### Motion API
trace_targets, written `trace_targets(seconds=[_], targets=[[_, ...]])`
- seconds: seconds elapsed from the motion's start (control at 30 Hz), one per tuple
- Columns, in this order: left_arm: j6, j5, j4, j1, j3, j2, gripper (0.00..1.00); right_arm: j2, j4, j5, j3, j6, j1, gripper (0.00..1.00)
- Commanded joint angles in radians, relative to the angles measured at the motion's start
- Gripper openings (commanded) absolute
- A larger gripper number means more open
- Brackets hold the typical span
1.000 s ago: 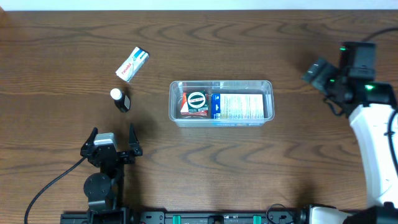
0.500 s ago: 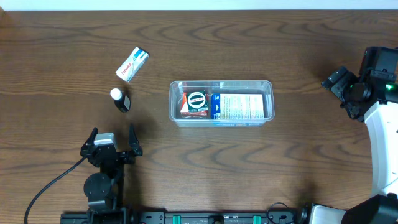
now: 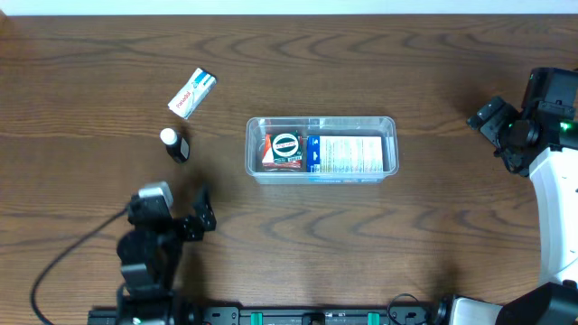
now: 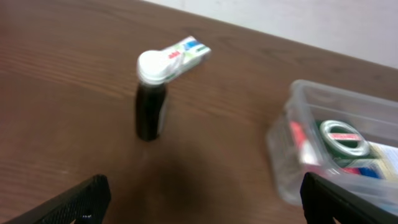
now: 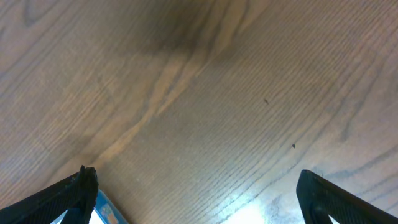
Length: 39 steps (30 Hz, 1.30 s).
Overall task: Pack container
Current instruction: 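Move the left gripper to the white Panadol box and grasp it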
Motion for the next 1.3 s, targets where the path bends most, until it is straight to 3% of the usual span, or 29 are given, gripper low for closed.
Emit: trace_targets(seconds=[0.0, 0.3, 0.47, 0.77, 1.07, 1.27], targets=[[-0.003, 0.076, -0.046, 0.004, 0.234, 0.185, 0.98, 0.001, -0.001, 0.004, 0.003, 0.009, -0.010, 0.99], [0.209, 0.087, -0.573, 0.004, 0.966, 0.892, 0.98, 0.001, -0.001, 0.004, 0.003, 0.009, -0.010, 0.99], [0.236, 0.087, -0.610, 0.004, 1.232, 1.183, 0.98, 0.001, -0.001, 0.004, 0.003, 0.009, -0.010, 0.99], [0.353, 0.063, -0.344, 0.004, 1.273, 1.462, 0.98, 0.001, -0.001, 0.004, 0.003, 0.009, -0.010, 0.99], [0.433, -0.155, -0.285, 0.004, 1.273, 1.630, 0.98, 0.001, -0.001, 0.004, 0.003, 0.009, -0.010, 0.99], [0.474, -0.121, -0.251, 0.004, 1.273, 1.695, 0.98, 0.001, -0.001, 0.004, 0.003, 0.009, -0.010, 0.99]])
